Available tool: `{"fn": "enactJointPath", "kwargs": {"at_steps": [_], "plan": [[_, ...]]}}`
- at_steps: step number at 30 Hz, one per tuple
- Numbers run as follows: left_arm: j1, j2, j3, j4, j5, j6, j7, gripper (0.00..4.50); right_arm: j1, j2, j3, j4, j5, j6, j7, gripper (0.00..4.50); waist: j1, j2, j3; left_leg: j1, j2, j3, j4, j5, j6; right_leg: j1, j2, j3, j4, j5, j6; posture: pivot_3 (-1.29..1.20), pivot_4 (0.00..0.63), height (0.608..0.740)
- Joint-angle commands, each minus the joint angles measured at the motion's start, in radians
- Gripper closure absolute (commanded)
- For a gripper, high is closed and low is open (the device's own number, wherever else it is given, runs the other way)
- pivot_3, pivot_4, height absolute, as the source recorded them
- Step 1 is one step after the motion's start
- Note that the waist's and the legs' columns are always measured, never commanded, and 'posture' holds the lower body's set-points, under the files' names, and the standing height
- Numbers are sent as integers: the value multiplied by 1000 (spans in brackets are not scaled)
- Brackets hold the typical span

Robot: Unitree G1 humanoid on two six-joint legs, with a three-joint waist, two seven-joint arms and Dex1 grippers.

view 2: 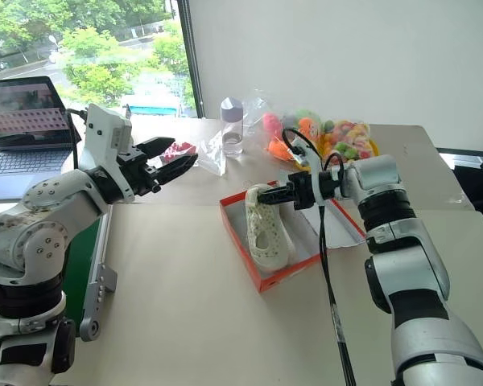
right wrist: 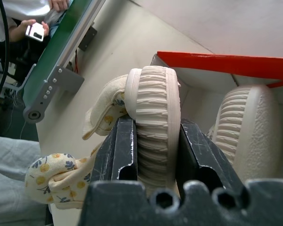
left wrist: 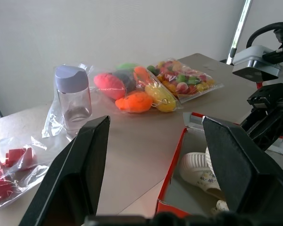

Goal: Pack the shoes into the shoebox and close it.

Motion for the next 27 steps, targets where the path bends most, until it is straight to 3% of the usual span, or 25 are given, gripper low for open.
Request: {"fn": "enactJointPath", "kwargs": {"at_steps": [1, 5, 11, 16, 22, 27], "plan": [[2, 6, 10, -46, -5, -3, 10, 1166, -15, 18, -11, 12, -34, -23, 11, 3822, 1, 0, 0, 0, 0, 0, 0, 0, 0, 0, 0, 0, 0, 0, -1, 0, 150, 740], [9, 4, 2, -62, -10, 2, 16, 1166, 5, 39, 38, 35, -121, -92, -18, 3822, 1, 0, 0, 0, 0, 0, 0, 0, 0, 0, 0, 0, 0, 2, -3, 0, 150, 740], [15, 8, -4, -63, -6, -2, 21, 1166, 36, 79, 83, 236, -330, -372, -263, 3822, 5, 0, 0, 5, -1, 0, 0, 0, 0, 4, -1, 0, 0, 0, 0, 0, 150, 740], [15, 16, -9, -62, -1, -5, 18, 1166, 44, 83, 94, 241, -388, -444, -280, 3822, 8, -2, -2, 21, -1, 0, 0, -5, -9, 21, -2, 0, -3, -4, -4, 0, 150, 740], [12, 19, -25, -54, 10, -14, 12, 1166, 71, 92, 169, 116, -495, -506, -276, 3822, 8, -1, -4, 23, -1, 1, 0, -5, -9, 23, -2, 1, -3, -3, -4, 0, 150, 740], [12, 18, -37, -44, 23, -24, 8, 1166, 120, 151, 163, 80, -490, -472, -269, 3822, 6, -2, -6, 24, 0, 2, 0, -5, -10, 22, -2, 2, -1, -3, -4, 0, 150, 740]]}}
